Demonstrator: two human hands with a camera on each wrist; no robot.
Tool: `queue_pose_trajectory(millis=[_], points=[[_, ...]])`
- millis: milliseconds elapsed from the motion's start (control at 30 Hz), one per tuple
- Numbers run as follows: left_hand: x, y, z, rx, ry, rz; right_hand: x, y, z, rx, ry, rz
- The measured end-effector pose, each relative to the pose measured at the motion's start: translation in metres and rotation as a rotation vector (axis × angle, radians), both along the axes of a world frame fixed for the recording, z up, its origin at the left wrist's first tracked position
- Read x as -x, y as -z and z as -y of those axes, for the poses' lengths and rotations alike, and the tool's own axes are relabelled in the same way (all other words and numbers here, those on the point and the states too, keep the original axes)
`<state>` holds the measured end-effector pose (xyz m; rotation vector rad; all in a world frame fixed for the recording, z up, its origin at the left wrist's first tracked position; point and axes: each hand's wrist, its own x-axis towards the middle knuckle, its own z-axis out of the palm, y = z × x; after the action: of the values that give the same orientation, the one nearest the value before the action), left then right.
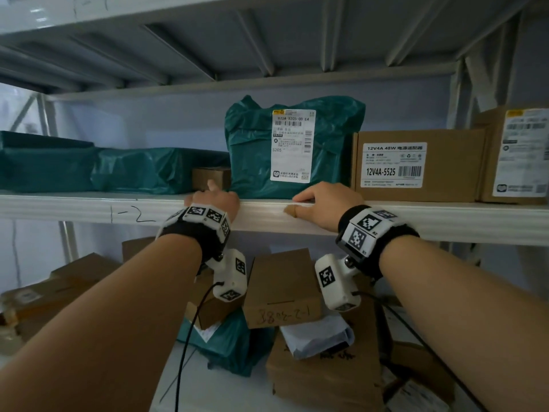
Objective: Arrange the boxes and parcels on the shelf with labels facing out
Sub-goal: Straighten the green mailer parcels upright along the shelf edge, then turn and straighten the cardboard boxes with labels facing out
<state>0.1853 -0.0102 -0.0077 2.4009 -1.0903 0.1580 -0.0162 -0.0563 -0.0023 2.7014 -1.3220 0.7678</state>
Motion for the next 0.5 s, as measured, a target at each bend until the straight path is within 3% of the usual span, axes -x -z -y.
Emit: queue_pose_trajectory(millis=[133,300,400,500], points=[[-0.007,-0.008,-0.003,0.002,0.064,-0.027,-0.012,-0.007,-0.011,-0.111,-0.024,0.197],[-0.042,-0.045,-0.016,-0.034,0.336,-0.124,-0.058,-0.021,-0.025,-0.251,-0.158,0.437],[-0.065,-0.057,-0.028,-0.016,0.4,-0.201,-0.099,-0.034,-0.041,-0.501,-0.288,0.639],[-0.094,-0.063,-0.027,0.003,0.446,-0.199,-0.14,-0.042,-0.049,-0.653,-0.334,0.731]])
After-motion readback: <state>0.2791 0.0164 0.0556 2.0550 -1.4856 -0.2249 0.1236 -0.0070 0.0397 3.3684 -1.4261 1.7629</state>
